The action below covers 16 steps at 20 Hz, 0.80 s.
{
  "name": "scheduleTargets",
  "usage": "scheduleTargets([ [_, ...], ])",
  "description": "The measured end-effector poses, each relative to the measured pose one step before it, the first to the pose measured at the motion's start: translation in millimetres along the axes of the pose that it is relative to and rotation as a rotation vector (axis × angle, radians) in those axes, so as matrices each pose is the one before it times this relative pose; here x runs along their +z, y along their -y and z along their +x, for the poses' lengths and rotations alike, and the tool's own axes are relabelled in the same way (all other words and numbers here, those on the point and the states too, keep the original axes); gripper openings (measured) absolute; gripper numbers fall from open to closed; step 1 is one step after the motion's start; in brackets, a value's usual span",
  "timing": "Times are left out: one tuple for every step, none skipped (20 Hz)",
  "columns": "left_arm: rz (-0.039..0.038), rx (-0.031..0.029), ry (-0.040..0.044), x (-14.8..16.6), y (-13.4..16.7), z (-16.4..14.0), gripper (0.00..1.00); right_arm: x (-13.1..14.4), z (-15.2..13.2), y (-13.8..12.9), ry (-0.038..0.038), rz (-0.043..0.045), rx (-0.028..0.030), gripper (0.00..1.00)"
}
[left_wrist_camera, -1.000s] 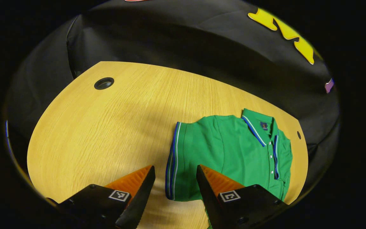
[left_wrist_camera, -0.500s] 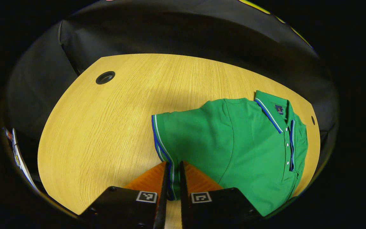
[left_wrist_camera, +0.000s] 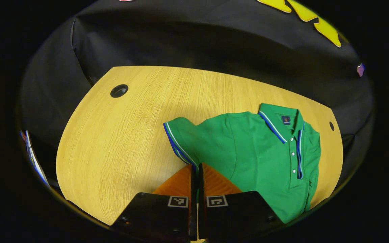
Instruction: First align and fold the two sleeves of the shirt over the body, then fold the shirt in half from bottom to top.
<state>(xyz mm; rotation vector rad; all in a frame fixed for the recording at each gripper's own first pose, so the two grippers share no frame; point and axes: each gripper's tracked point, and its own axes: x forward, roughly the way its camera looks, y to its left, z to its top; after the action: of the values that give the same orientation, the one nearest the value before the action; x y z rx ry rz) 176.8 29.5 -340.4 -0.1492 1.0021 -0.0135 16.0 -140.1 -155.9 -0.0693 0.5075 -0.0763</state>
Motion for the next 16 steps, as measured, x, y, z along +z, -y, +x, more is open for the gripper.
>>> scheduleTargets([
  [0.00169,-0.00053,0.01077,5.49,3.0,-5.84,0.07,-2.35,-6.6,2.85,0.00251,-0.00181,0.00434,0.97],
  [-0.00078,-0.00205,0.00945,5.88,4.11,-5.98,0.07,-1.52,-6.74,3.16,0.00339,-0.00313,0.0039,0.98],
  [0.00417,-0.00378,0.01102,5.14,6.46,-5.34,0.07,-0.01,-2.91,1.67,0.00386,-0.00276,0.00303,0.97],
  [0.01433,-0.00297,0.00902,5.41,8.01,-5.52,0.07,0.79,-0.58,1.08,0.00388,0.00102,0.00079,0.97],
  [0.02147,-0.00227,0.0063,3.11,9.41,-3.19,0.07,0.43,2.06,0.58,0.00352,0.00613,-0.00013,0.96],
  [0.02132,-0.00782,0.00281,2.84,11.1,-2.47,0.07,1.31,-0.31,0.87,0.00341,0.0099,-0.00059,0.97],
  [0.0156,-0.01983,0.0014,3.96,15.46,-2.52,0.07,-0.56,-0.16,0.55,0.00343,0.00849,-0.0004,0.97],
  [0.00846,-0.02204,0.00045,2.71,17.49,-0.86,0.07,0.0,-1.56,1.87,0.00174,0.00394,-0.00239,0.97],
  [0.0109,-0.02116,0.00219,1.89,17.72,0.39,0.07,-2.4,-1.97,1.86,-0.0013,0.00034,-0.00113,0.97],
  [0.01314,-0.01842,0.00388,3.38,15.73,0.59,0.07,-0.71,-1.88,1.82,-0.00008,0.00092,-0.00216,0.96],
  [0.01296,-0.02103,0.00377,-0.37,15.83,-0.24,0.07,-1.93,-3.19,2.47,0.00135,0.00163,-0.00326,0.96],
  [0.01117,-0.02301,0.00556,2.9,15.28,-1.6,0.13,-1.09,-2.86,3.31,0.00085,0.00376,-0.00574,0.96],
  [0.01028,-0.02791,0.01191,3.35,13.71,-2.05,0.15,-1.51,-1.82,2.68,-0.00159,0.00728,-0.00471,0.97],
  [0.00833,-0.01847,0.0131,4.32,8.69,-4.88,0.23,-0.32,-0.15,1.7,-0.00108,0.00879,-0.00291,0.97],
  [0.00562,-0.00644,0.01315,2.88,5.83,-3.58,0.29,-1.72,-0.75,1.6,-0.00139,0.00525,-0.00386,0.97],
  [0.00419,0.00469,0.00884,2.69,1.99,-5.59,0.44,0.1,-0.13,1.24,0.00178,0.00055,-0.00065,0.97],
])
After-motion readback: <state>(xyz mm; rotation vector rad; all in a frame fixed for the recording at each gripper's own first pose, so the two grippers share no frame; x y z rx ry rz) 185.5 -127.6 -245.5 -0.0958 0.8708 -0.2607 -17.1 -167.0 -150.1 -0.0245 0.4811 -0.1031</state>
